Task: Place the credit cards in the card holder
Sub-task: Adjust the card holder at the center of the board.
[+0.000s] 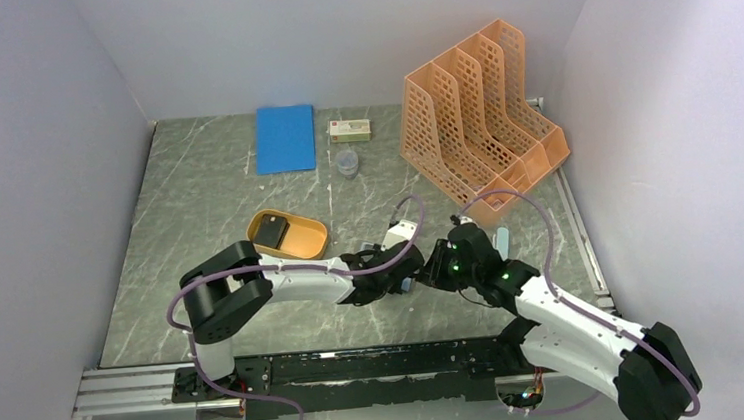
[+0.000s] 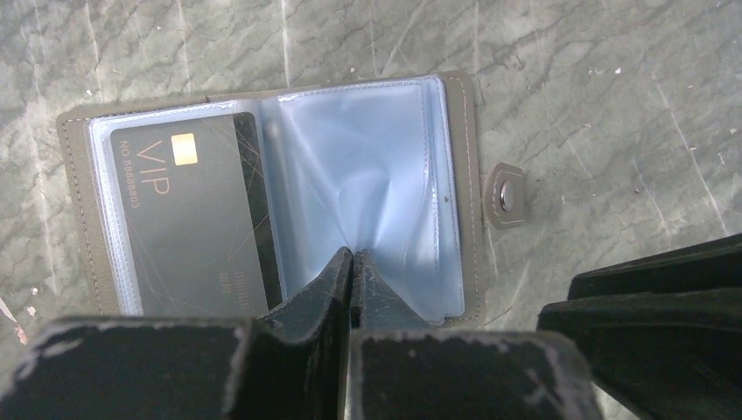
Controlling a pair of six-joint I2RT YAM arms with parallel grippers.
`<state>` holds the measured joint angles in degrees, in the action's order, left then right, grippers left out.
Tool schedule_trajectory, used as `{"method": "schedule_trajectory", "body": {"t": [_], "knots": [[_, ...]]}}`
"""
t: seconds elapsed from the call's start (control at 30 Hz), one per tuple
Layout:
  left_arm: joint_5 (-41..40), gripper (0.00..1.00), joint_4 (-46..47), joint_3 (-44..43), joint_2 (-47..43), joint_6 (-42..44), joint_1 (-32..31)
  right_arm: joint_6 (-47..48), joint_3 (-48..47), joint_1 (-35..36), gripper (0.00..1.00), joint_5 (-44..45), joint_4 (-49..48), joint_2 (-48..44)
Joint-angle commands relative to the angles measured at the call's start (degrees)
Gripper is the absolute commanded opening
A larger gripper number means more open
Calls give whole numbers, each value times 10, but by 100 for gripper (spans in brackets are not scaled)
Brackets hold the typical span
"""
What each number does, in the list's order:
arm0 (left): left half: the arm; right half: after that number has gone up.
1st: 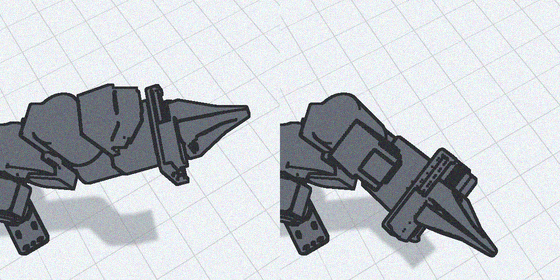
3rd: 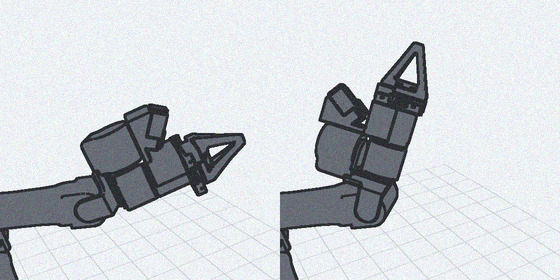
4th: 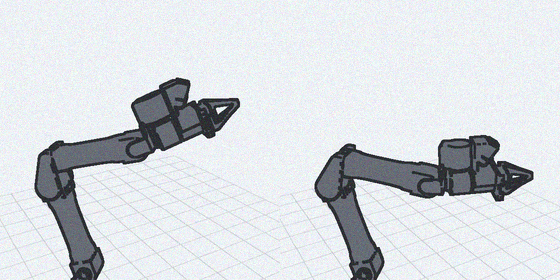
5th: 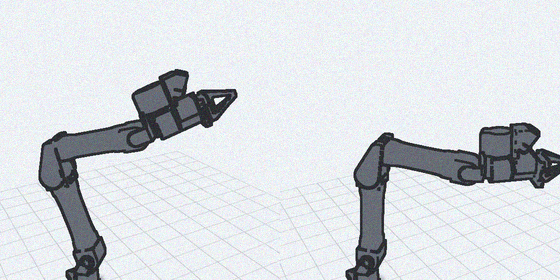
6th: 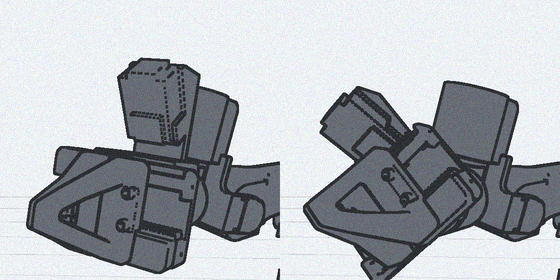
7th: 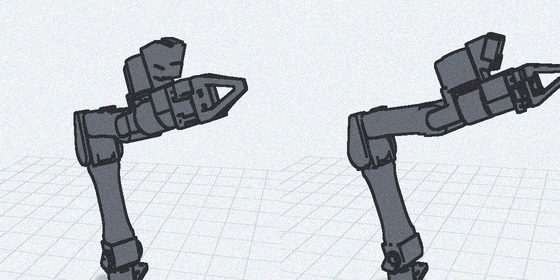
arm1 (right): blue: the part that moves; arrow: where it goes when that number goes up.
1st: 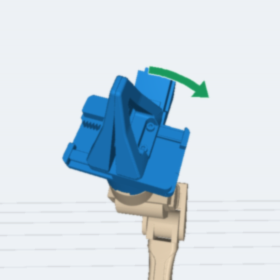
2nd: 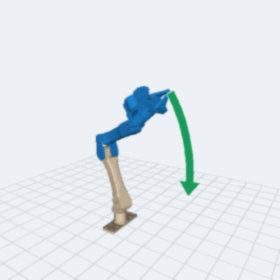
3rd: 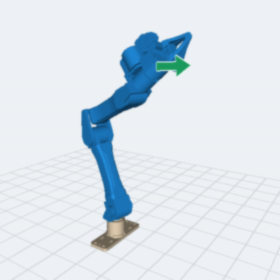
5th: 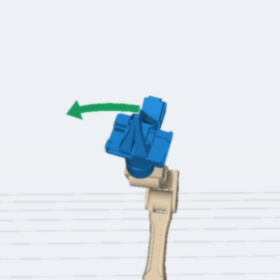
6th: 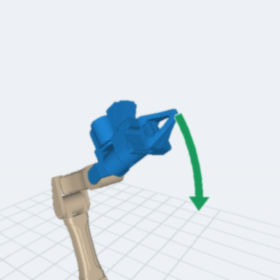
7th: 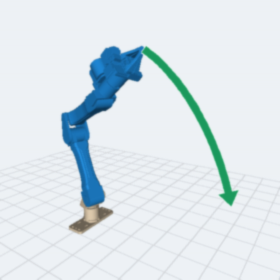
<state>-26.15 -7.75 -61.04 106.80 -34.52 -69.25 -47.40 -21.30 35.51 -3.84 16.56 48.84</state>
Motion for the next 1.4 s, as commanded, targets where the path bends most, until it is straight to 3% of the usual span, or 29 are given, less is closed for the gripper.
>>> {"method": "schedule_trajectory", "body": {"t": [0.0,0.63,1.37], "knots": [[35,5,-77,48,34,-13,7,2,2,2,23,-27,-40,23],[50,5,-62,56,28,-26,8,-23,-18,4,17,-28,-134,161],[55,6,-73,48,-13,-42,9,-21,-27,10,27,-53,-194,244]]}}
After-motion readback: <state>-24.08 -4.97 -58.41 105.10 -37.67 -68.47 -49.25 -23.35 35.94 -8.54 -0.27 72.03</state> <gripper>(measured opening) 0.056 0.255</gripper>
